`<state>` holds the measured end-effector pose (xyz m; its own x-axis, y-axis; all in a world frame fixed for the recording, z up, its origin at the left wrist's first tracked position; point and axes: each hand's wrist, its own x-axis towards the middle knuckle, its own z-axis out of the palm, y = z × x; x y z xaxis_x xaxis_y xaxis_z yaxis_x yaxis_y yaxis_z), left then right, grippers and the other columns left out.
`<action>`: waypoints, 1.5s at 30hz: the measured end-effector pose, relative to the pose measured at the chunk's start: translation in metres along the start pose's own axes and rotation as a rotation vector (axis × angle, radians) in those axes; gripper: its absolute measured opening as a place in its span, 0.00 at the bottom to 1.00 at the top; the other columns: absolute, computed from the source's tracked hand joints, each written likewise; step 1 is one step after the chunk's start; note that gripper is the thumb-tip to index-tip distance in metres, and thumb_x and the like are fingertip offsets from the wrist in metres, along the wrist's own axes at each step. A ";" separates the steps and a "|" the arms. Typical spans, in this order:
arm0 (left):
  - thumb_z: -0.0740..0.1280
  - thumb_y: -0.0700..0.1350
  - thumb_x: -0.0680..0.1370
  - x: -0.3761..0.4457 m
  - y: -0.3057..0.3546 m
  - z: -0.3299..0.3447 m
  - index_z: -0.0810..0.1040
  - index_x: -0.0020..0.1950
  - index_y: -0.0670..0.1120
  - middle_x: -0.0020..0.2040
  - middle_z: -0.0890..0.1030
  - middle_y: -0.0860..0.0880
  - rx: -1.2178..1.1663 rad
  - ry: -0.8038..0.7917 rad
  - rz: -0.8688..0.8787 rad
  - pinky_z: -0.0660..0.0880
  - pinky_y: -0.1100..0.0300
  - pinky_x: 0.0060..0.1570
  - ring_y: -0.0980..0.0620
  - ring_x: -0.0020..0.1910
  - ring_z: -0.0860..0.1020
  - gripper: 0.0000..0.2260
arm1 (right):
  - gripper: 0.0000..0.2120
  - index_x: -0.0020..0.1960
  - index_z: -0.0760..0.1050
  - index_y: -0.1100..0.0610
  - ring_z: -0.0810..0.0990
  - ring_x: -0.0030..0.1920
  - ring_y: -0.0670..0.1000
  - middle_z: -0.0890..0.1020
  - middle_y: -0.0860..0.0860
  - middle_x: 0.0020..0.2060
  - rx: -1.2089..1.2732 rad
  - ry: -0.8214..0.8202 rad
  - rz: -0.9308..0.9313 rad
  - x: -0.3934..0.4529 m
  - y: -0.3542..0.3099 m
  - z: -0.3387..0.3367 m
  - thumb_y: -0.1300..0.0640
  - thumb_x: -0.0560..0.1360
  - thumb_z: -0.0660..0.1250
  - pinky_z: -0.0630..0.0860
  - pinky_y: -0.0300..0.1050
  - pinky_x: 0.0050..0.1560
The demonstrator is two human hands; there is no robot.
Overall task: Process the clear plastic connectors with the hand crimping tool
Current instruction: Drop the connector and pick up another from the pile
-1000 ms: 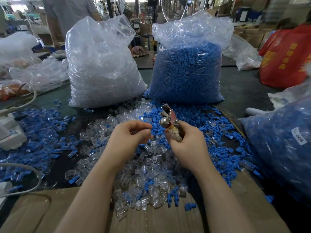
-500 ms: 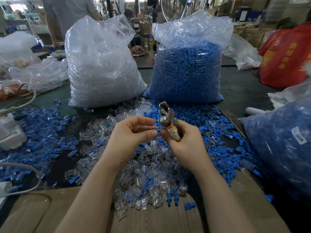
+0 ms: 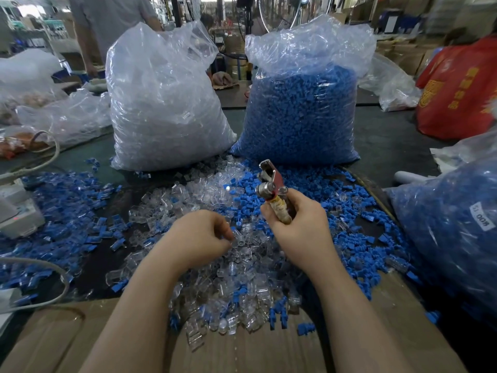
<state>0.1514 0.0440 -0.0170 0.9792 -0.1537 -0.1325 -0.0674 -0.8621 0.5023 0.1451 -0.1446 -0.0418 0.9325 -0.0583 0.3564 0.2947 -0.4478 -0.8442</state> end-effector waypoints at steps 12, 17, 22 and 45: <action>0.74 0.44 0.72 0.003 0.002 0.009 0.80 0.43 0.54 0.40 0.81 0.57 0.057 0.007 0.025 0.75 0.67 0.39 0.61 0.40 0.79 0.07 | 0.05 0.43 0.76 0.49 0.75 0.32 0.46 0.79 0.42 0.35 -0.021 0.000 0.001 0.000 0.001 0.001 0.50 0.75 0.70 0.77 0.56 0.38; 0.75 0.39 0.72 0.002 0.005 0.008 0.79 0.43 0.50 0.39 0.83 0.51 -0.388 0.144 0.003 0.77 0.67 0.33 0.57 0.34 0.81 0.08 | 0.05 0.43 0.77 0.51 0.77 0.35 0.48 0.79 0.45 0.33 0.000 0.013 -0.007 0.000 -0.002 0.000 0.51 0.75 0.71 0.77 0.57 0.40; 0.75 0.35 0.72 -0.001 0.016 0.005 0.81 0.49 0.48 0.40 0.85 0.50 -0.784 0.144 0.074 0.81 0.56 0.47 0.51 0.40 0.83 0.11 | 0.05 0.43 0.77 0.49 0.76 0.34 0.44 0.79 0.41 0.33 0.046 0.019 0.023 0.001 -0.001 -0.001 0.51 0.75 0.71 0.77 0.51 0.38; 0.81 0.42 0.66 -0.002 0.028 0.013 0.83 0.40 0.53 0.36 0.84 0.58 -0.557 0.421 0.153 0.78 0.69 0.36 0.61 0.36 0.83 0.10 | 0.06 0.47 0.79 0.50 0.78 0.36 0.47 0.81 0.44 0.34 0.077 -0.065 0.035 0.000 -0.005 -0.002 0.49 0.75 0.72 0.78 0.54 0.39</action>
<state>0.1447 0.0137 -0.0134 0.9650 0.0427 0.2588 -0.2121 -0.4536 0.8656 0.1435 -0.1441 -0.0370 0.9533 -0.0137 0.3016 0.2745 -0.3765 -0.8848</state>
